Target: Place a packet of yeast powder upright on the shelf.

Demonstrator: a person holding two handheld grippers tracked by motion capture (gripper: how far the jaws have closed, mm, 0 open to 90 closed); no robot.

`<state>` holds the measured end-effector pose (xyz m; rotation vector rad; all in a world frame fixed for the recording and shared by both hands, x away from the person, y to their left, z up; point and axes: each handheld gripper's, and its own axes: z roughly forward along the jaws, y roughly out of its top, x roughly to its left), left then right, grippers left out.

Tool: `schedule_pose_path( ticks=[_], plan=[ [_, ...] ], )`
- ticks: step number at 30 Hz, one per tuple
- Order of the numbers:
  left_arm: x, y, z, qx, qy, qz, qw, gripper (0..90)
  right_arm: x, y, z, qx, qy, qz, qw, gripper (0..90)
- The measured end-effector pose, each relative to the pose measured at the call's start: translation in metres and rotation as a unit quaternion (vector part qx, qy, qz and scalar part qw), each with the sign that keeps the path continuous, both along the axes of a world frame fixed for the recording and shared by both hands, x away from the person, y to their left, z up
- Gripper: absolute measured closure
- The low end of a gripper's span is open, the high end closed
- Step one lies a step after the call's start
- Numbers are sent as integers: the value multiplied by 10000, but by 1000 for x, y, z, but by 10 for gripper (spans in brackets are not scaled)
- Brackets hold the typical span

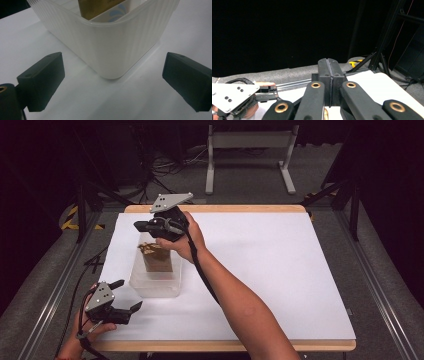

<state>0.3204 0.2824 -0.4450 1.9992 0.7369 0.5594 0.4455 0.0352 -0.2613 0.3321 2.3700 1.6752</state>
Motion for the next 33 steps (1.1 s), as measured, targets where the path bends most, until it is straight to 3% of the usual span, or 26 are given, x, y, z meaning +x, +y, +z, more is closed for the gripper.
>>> schedule_pose_path(
  ticks=[1, 16, 25, 26, 33],
  plan=[
    [0, 0, 0, -1, -2, 8, 10000, 52, 1, -1, -1, 38, 103, 27, 9999, 900],
    [-1, 0, 1, 39, -42, 13, 10000, 52, -1, -16, -14, -259, 66, -133, 9996, 900],
    [-2, -2, 1, 34, -30, 28, 10000, 52, -7, -32, -23, -701, -186, -257, 9970, 897],
    [-2, -2, 1, 35, -27, 30, 10000, 52, -9, -36, -24, -776, -234, -270, 9963, 859],
    [-2, -3, 2, 71, -24, 22, 10000, 52, -11, -55, -27, -910, -295, -433, 9945, 852]
  ],
)
